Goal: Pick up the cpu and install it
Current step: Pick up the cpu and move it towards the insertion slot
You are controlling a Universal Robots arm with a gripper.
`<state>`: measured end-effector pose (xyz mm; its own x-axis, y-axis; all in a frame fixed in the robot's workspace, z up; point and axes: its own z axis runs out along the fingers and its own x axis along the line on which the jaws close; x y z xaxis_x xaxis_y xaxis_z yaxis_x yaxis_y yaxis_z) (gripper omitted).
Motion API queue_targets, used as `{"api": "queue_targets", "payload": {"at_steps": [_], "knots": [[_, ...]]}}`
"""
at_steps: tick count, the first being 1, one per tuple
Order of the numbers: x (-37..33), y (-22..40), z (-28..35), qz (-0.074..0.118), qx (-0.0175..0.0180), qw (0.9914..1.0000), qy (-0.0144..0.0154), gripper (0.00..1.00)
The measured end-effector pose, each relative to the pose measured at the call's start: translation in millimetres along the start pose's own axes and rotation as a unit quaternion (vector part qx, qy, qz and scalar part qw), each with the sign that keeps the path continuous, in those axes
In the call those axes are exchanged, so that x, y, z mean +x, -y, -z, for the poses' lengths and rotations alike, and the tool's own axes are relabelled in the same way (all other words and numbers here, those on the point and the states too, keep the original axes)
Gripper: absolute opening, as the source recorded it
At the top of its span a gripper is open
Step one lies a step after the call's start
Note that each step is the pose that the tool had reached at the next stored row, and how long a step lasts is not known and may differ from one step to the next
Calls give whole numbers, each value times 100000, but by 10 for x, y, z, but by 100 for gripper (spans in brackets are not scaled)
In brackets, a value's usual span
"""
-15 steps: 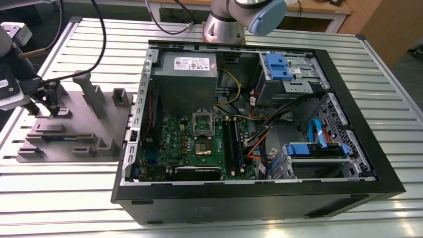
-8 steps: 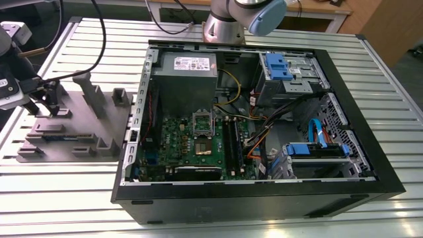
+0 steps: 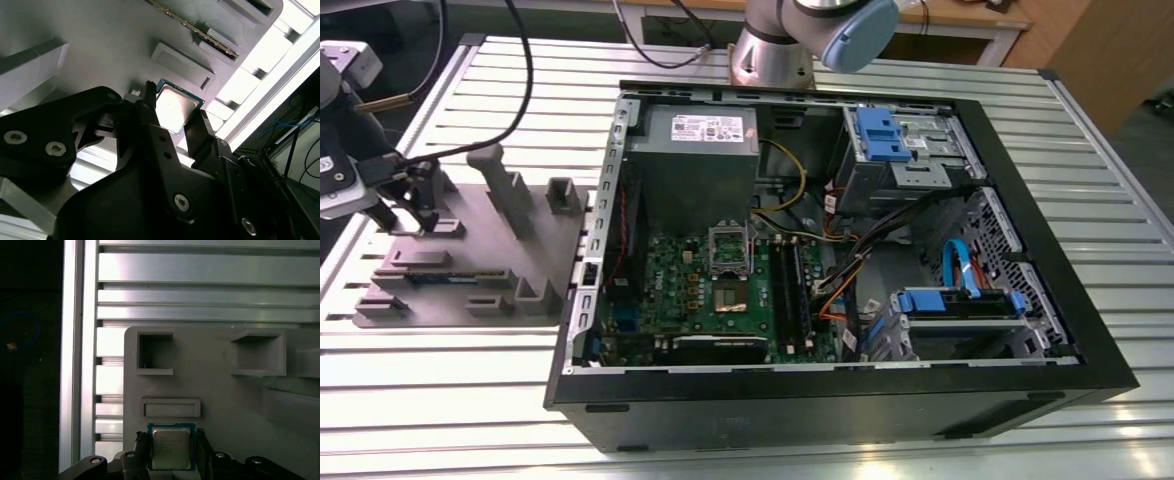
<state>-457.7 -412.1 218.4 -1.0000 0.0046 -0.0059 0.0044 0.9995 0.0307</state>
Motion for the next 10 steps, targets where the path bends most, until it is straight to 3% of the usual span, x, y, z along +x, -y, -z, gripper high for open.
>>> {"api": "queue_targets", "payload": {"at_steps": [10], "knots": [[0,-1,36,-1,-2,100000,6,47]]}}
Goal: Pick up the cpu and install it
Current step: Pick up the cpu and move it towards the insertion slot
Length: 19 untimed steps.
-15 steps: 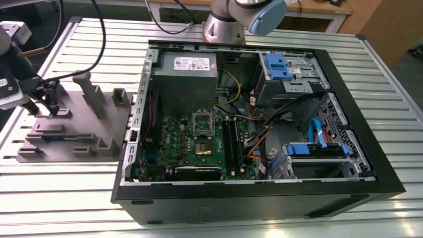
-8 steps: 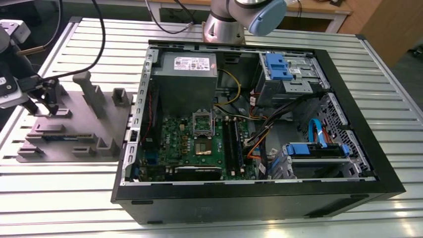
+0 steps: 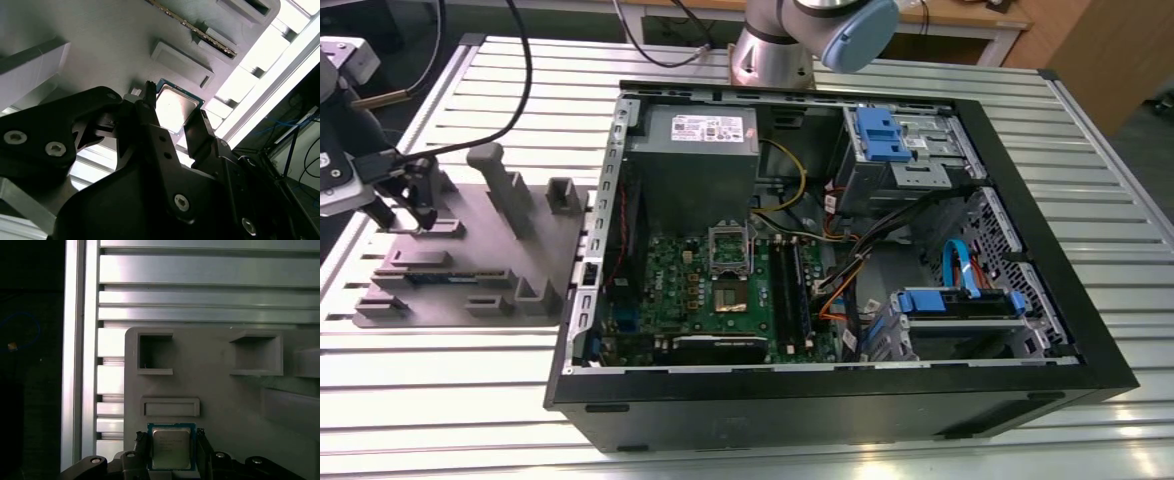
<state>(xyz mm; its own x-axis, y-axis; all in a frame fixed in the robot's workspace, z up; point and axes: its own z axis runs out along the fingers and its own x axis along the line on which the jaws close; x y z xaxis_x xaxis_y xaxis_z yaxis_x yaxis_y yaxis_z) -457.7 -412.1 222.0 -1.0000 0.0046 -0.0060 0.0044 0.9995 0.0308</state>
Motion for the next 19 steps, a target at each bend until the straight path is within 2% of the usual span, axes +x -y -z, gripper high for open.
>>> {"api": "queue_targets", "payload": {"at_steps": [1,13,19], "knots": [[0,0,17,0,0,100000,0,47],[0,-2,53,1,0,100000,-1,47],[0,-2,56,2,-2,100000,1,47]]}}
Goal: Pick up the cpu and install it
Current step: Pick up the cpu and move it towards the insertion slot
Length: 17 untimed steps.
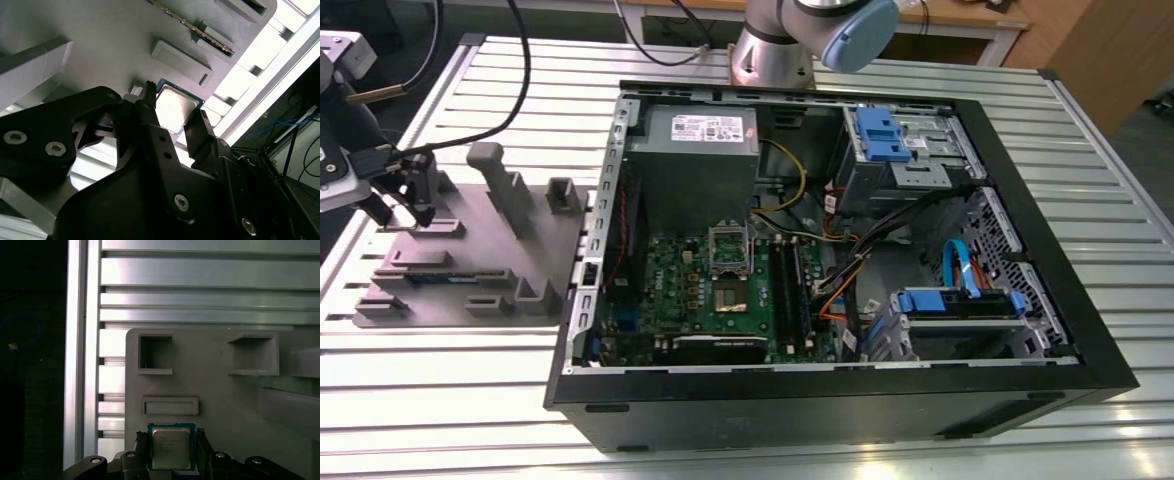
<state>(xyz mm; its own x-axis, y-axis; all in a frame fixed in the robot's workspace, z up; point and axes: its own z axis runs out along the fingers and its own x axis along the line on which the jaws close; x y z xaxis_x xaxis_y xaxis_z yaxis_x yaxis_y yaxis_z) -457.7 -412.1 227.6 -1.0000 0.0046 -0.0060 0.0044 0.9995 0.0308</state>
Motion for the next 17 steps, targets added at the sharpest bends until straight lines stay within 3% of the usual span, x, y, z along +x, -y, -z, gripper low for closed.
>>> {"api": "queue_targets", "payload": {"at_steps": [17], "knots": [[0,-2,64,-2,-2,100000,5,47]]}}
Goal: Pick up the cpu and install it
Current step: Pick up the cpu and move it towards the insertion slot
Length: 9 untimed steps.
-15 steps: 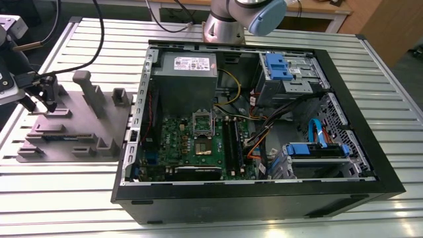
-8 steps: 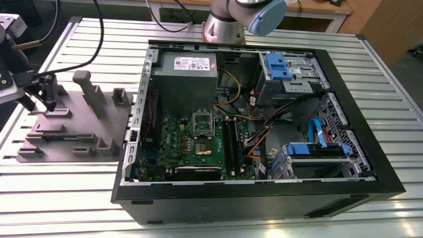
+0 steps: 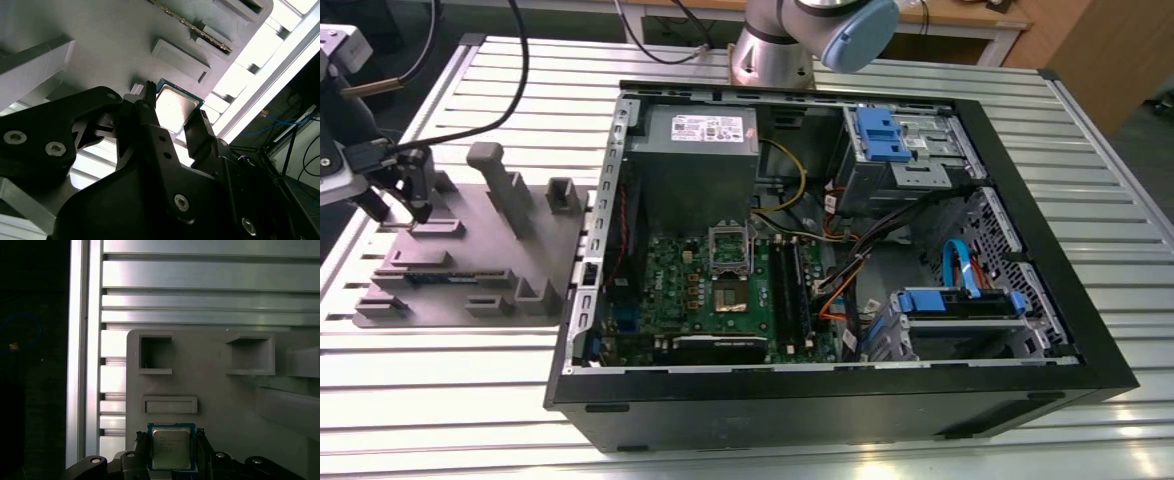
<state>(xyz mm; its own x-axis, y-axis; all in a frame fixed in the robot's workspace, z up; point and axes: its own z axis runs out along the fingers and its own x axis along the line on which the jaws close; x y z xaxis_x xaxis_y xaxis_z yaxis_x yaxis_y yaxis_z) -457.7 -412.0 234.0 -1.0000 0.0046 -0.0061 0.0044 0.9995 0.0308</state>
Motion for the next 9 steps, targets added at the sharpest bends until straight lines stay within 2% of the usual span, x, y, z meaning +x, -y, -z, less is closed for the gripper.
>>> {"api": "queue_targets", "payload": {"at_steps": [9], "knots": [[0,-2,42,-5,5,100000,-5,47]]}}
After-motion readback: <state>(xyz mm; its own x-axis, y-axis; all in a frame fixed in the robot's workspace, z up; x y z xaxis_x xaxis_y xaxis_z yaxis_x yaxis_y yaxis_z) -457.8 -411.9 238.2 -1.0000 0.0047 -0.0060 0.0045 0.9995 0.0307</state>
